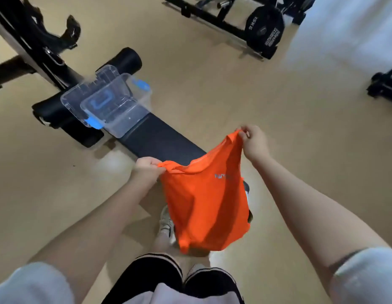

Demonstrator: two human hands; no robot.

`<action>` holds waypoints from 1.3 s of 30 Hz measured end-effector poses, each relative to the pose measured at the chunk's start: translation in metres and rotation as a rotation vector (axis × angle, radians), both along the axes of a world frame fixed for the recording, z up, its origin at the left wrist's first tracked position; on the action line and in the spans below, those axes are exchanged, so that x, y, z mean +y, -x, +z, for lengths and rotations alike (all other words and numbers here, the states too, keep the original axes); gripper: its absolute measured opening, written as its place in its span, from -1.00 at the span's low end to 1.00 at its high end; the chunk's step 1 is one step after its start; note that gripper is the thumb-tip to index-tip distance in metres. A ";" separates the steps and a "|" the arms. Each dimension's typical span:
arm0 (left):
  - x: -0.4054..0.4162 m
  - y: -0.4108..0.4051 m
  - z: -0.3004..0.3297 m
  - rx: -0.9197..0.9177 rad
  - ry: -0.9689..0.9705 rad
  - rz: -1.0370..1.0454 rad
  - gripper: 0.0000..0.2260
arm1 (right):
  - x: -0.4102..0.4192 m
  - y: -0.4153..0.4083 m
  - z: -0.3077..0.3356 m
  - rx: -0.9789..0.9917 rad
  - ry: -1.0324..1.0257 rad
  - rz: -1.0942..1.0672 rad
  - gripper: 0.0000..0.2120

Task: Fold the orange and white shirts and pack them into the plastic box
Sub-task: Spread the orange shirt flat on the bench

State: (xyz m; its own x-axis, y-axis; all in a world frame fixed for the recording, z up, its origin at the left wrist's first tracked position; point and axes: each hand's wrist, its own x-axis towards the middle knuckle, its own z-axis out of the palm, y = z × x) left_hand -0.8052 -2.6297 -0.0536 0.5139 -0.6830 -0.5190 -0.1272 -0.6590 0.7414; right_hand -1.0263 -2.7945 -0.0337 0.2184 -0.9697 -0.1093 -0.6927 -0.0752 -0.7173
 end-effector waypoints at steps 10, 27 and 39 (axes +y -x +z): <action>-0.106 -0.121 -0.107 0.082 -0.018 0.378 -0.91 | -0.132 -0.138 -0.114 -0.045 -0.230 -0.078 -0.70; -0.197 -0.197 -0.264 0.064 -0.076 0.433 -0.57 | -0.203 -0.246 -0.283 0.080 -0.270 0.178 -0.66; -0.129 -0.052 -0.257 0.121 -0.278 0.089 -0.60 | -0.091 -0.030 -0.261 0.312 -0.588 0.035 -0.80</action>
State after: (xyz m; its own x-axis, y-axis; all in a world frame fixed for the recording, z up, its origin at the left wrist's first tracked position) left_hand -0.7535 -2.7586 -0.3110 0.4888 -0.4615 -0.7403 0.0185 -0.8429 0.5377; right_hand -0.9960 -2.8856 -0.2951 0.1216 -0.7221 -0.6810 -0.8785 0.2411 -0.4124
